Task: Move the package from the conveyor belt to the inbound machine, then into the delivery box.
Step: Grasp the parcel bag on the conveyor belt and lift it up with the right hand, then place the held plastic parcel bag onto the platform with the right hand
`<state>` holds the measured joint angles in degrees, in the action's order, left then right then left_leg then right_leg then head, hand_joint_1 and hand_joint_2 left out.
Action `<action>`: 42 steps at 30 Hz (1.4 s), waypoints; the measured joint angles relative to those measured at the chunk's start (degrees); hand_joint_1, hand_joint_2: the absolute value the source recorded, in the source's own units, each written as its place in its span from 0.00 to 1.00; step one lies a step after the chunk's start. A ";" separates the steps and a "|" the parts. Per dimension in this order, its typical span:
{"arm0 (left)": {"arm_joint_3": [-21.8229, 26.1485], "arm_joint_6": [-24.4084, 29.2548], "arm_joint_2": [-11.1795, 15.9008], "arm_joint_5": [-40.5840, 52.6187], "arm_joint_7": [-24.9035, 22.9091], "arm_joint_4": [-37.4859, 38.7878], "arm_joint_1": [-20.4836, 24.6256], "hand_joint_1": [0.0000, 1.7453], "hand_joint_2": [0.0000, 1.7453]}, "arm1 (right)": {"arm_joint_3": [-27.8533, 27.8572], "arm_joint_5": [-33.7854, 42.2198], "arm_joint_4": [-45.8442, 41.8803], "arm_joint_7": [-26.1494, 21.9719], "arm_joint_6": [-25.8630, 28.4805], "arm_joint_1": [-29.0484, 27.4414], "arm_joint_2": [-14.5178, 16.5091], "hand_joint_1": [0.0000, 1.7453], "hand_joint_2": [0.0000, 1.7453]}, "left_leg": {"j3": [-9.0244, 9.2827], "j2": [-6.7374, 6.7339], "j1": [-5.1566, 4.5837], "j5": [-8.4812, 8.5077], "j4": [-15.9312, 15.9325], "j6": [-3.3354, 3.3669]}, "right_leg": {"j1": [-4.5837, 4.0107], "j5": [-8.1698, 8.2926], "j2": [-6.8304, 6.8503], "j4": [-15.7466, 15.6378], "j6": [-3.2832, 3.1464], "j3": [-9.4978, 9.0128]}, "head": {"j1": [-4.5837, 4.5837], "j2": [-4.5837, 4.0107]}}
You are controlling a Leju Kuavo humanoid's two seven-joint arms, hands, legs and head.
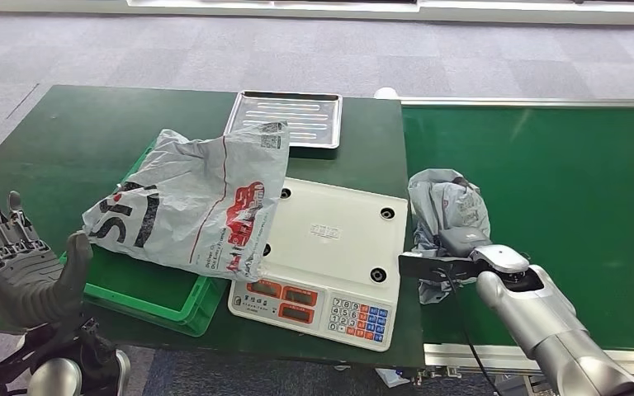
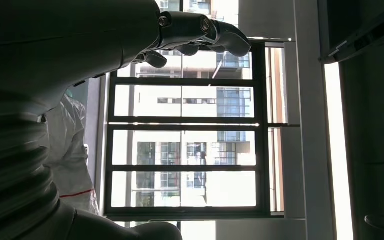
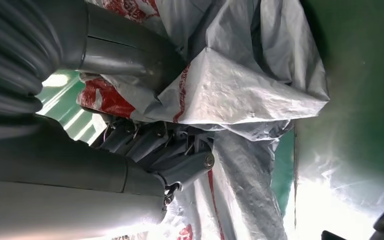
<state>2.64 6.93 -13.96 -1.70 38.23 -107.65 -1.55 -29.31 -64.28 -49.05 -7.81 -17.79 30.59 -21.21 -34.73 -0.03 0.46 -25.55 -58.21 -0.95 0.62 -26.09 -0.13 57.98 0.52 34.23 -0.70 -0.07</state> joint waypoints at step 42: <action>-0.40 -3.10 -1.03 0.55 0.31 -0.06 1.23 0.00 1.00 | 1.05 -20.62 -28.42 2.77 11.41 16.94 15.26 1.00 1.00 | -0.05 -0.11 0.03 0.07 0.04 -0.06 | -0.04 0.05 -0.09 0.03 -0.01 0.06 | 0.00 0.00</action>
<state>2.24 3.83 -14.98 -1.16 38.54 -107.70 -0.32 -28.26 -84.90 -77.47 -5.04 -6.38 47.53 -5.94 -34.78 -0.13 0.50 -25.48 -58.18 -1.01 0.58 -26.04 -0.22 58.01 0.51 34.29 -0.70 -0.07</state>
